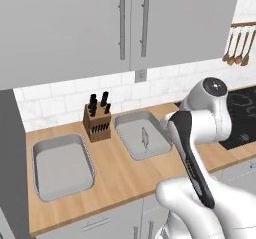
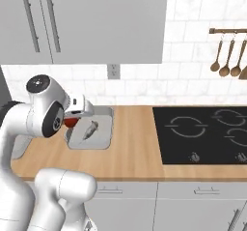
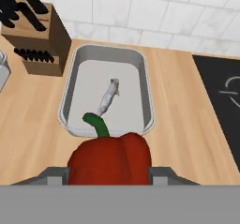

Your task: Place one bell pepper and one fish in each tupperware on the nearby counter, to pack two identical lunches.

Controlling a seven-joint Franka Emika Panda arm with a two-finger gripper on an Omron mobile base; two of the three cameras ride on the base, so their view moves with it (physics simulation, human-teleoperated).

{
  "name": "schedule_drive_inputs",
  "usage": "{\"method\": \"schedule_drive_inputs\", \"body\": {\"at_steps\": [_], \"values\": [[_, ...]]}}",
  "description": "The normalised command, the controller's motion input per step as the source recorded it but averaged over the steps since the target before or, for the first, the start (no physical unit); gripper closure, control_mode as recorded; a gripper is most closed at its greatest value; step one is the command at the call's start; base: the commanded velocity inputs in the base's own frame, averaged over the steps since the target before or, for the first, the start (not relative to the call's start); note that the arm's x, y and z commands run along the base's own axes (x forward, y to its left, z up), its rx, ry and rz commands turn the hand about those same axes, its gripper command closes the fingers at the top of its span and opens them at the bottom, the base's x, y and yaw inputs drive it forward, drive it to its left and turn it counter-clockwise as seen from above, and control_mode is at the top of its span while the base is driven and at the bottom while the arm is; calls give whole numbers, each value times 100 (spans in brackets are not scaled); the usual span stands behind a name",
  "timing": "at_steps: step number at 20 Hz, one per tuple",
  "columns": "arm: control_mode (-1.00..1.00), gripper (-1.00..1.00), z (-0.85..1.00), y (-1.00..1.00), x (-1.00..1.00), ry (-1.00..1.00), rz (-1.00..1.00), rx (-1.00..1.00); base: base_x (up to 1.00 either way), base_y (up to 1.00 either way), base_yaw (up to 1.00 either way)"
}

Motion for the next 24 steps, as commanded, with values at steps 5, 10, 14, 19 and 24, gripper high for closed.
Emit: {"method": "schedule_drive_inputs", "body": {"at_steps": [5,10,14,19,24], "values": [[-100,100,-67,8,100,0,0,0,0,0,0],[-100,100,-46,-8,100,3,0,0,0,0,0],[-100,100,-60,-5,100,17,0,0,0,0,0],[-100,-100,-63,0,100,20,0,0,0,0,0],[-100,-100,-67,0,86,16,0,0,0,0,0]]}}
